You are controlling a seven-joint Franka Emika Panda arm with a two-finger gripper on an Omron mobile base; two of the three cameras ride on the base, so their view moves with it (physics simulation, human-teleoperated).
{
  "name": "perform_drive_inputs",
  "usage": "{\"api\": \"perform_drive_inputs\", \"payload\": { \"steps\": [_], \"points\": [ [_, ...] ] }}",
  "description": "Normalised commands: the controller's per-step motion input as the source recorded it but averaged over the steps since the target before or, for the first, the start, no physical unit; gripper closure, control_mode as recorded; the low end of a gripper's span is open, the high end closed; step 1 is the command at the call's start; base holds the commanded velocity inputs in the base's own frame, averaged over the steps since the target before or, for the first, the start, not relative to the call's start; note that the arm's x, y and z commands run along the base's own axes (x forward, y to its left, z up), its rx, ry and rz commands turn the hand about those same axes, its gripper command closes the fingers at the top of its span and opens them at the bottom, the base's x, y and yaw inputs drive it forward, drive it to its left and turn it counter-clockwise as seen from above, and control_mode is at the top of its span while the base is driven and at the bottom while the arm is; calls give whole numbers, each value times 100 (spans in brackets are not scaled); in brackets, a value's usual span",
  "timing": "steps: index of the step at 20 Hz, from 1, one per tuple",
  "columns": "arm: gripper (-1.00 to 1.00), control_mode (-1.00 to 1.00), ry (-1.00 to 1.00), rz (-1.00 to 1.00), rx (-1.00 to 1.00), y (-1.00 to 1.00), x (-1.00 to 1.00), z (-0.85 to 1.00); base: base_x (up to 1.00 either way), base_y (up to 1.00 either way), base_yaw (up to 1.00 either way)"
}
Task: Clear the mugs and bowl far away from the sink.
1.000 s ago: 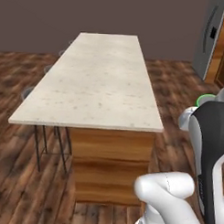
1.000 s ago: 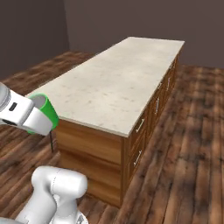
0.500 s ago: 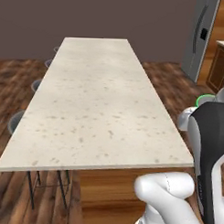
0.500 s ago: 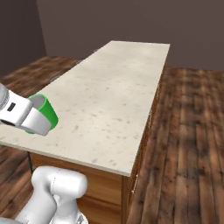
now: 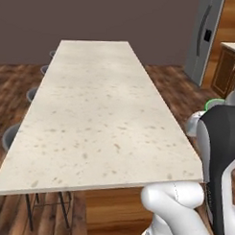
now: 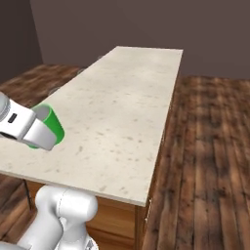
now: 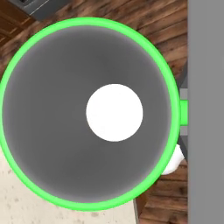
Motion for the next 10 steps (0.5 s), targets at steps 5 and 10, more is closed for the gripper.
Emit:
{"api": "perform_drive_inputs", "payload": {
  "steps": [5,10],
  "points": [
    [100,100,0,0,0,0,0,0,100,59,-29],
    [100,-100,27,8,-7,11,99,-26,0,0,0]
  ]
}}
